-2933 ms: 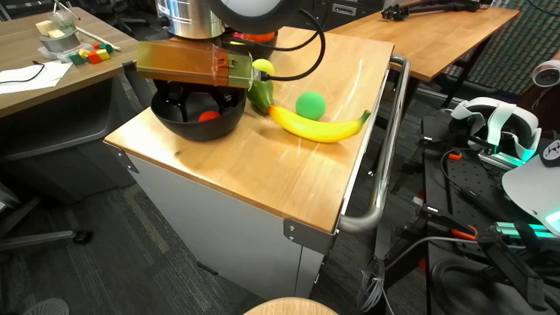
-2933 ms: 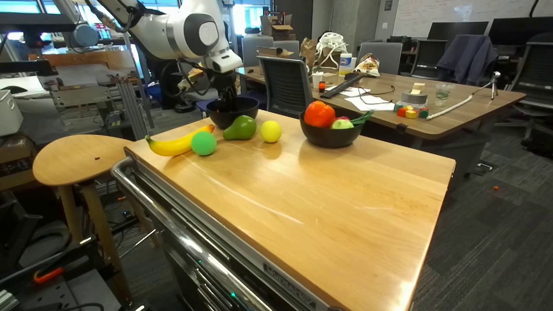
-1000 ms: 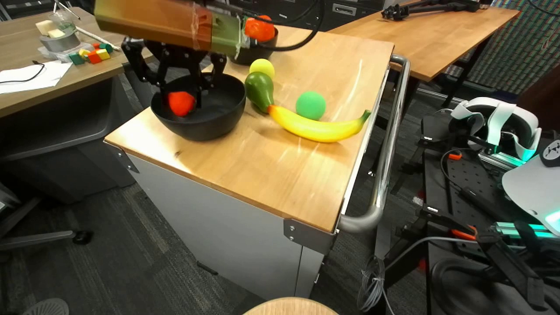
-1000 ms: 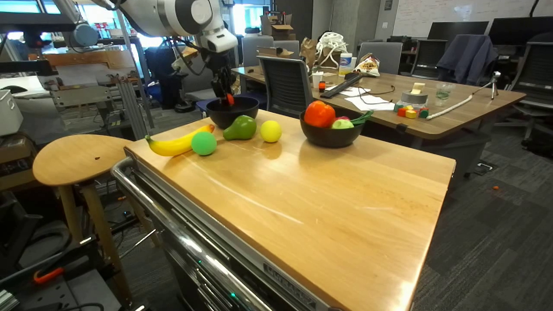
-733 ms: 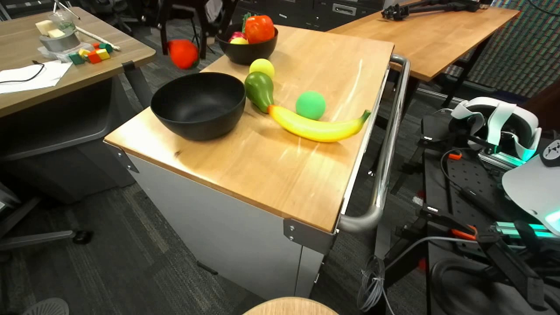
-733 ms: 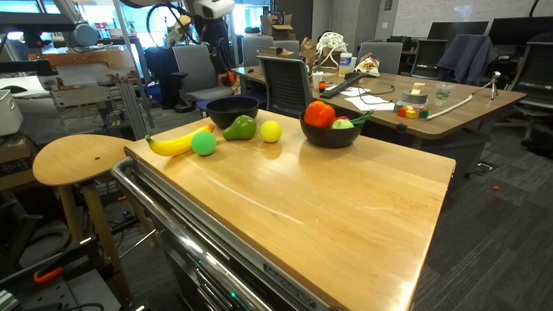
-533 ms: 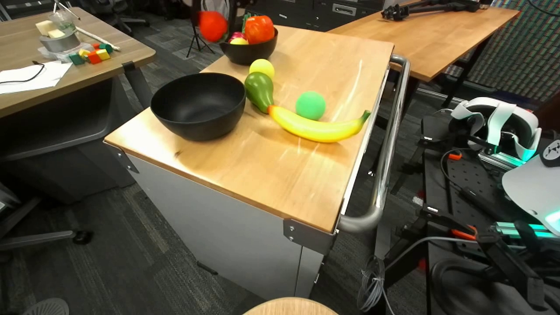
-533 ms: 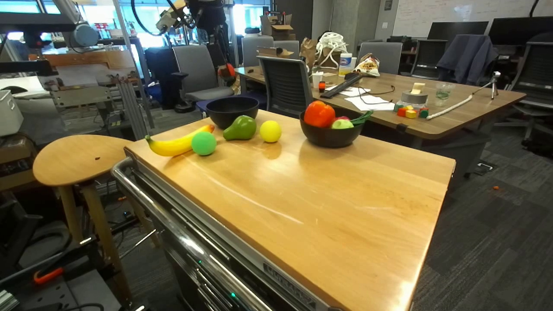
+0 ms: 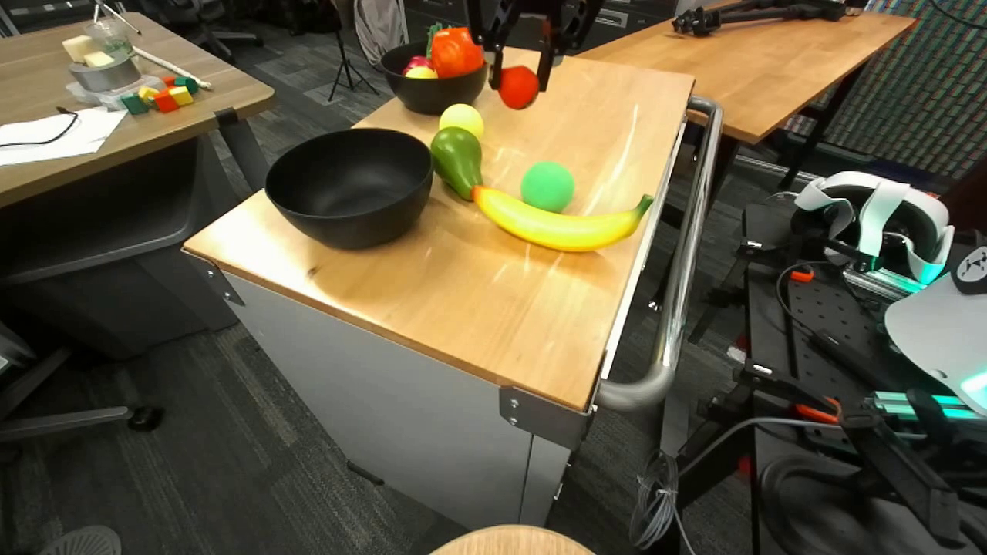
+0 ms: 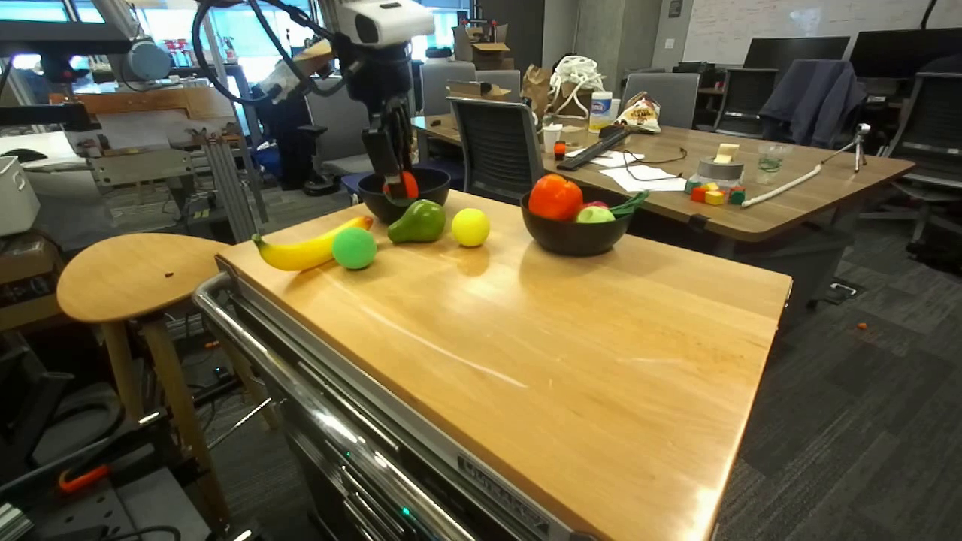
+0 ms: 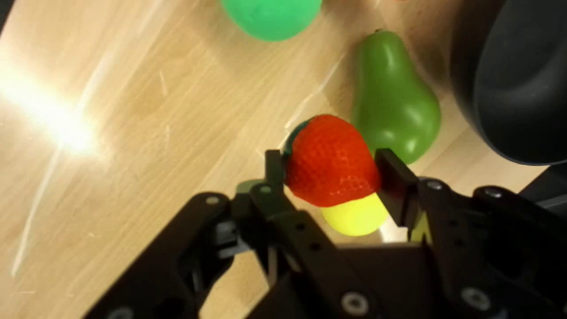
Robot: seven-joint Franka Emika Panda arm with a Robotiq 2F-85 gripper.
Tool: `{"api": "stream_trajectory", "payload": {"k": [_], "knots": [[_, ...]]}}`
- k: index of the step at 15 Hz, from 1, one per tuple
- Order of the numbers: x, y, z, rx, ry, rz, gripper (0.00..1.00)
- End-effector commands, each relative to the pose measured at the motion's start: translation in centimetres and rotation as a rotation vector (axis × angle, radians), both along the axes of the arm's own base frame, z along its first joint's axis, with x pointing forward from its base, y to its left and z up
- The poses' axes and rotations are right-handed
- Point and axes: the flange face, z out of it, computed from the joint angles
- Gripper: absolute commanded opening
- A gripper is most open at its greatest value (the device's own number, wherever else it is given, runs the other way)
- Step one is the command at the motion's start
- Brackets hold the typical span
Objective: Take the fruit and vegetable toys out of the black bowls and put them on the counter
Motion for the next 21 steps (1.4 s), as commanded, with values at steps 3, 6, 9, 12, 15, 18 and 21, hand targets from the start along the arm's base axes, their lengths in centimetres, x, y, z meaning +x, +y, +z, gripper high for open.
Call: {"api": "stream_trajectory", "payload": {"k": [3, 6, 9, 12, 15, 18, 21], "knots": [[-0.3, -2.2, -1.9, -0.027, 0.029, 0.04, 0.28], [0.1, -2.3, -3.7, -0.049, 0.071, 0.072, 0.28], [0.5, -2.1, -6.4, -0.093, 0.112, 0.09, 0.28], [0.5, -2.2, -7.5, -0.114, 0.128, 0.108, 0.79], [0.7, -2.5, -5.9, -0.107, 0.1, 0.114, 1.0], [1.6, -3.1, -2.1, -0.1, -0.04, 0.108, 1.0], [3.8, -4.7, 2.7, -0.016, -0.179, 0.018, 1.0]]}}
